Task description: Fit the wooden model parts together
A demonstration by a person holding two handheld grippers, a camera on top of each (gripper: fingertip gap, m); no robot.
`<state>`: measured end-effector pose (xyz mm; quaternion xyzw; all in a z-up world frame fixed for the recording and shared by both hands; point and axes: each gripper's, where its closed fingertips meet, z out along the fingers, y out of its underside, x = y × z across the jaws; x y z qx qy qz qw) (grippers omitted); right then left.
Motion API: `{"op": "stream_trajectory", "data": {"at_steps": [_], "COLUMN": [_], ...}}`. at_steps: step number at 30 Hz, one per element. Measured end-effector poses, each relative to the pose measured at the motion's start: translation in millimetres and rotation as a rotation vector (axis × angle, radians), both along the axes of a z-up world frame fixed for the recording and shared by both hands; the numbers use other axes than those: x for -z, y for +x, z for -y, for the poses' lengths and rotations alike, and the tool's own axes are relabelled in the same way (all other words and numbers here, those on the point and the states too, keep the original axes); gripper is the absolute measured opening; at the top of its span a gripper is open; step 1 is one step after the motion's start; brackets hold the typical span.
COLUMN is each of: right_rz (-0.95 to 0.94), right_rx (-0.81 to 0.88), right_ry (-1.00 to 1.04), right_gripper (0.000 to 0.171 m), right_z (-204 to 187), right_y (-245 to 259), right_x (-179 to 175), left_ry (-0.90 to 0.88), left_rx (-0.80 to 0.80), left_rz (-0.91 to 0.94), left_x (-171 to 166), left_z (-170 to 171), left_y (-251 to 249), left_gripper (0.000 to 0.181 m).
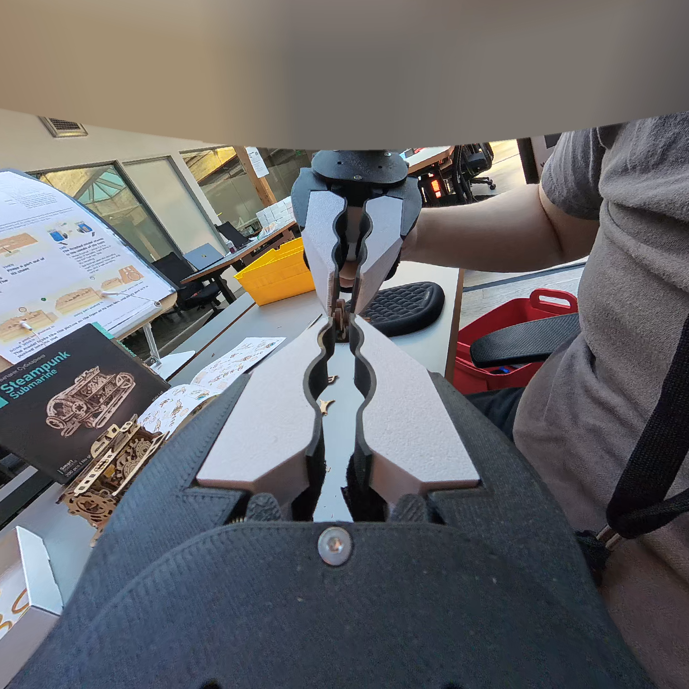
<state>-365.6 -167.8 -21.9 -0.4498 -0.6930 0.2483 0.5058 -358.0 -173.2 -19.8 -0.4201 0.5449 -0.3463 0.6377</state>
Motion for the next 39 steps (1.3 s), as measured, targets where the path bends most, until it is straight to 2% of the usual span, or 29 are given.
{"op": "stream_trajectory", "data": {"at_steps": [8,17,22,26,27,32,36,39], "right_rz": [-0.004,-0.104,-0.148,-0.204,-0.201,-0.208,-0.223,-0.194], "right_rx": [-0.006,0.011,0.036,0.048,0.058,0.082,0.085,0.077], "right_ry": [0.128,0.223,0.164,-0.012,-0.032,-0.098,-0.182,-0.208], "right_gripper": [0.007,0.008,0.007,0.032,0.034,0.035,0.036,0.031], "right_z": [3.1,7.2,4.3,3.1,1.7,-1.8,-5.2,-5.1], "right_y": [-1.8,-3.2,2.6,5.3,4.8,-1.0,-5.3,-8.3], "right_x": [-4.0,-14.3,-15.8,-14.6,-11.4,-6.6,-7.6,-1.6], "left_ry": [0.019,0.123,0.169,0.077,0.026,-0.16,-0.158,-0.149], "left_rx": [0.003,-0.034,-0.087,-0.115,-0.093,-0.01,-0.015,-0.008], "left_rz": [0.013,0.028,0.031,0.038,0.058,0.114,0.081,0.078], "left_x": [-2.4,-10.6,-11.8,-10.5,-11.4,-11.9,-4.2,-3.8], "left_z": [2.3,6.2,3.6,-7.0,-7.4,-10.9,-11.1,-8.6], "left_y": [-1.8,-3.9,-4.5,-6.0,-6.4,-8.5,-4.1,-0.4], "left_gripper": [0.005,0.004,0.004,0.004,0.004,0.004,0.004,0.004]}}
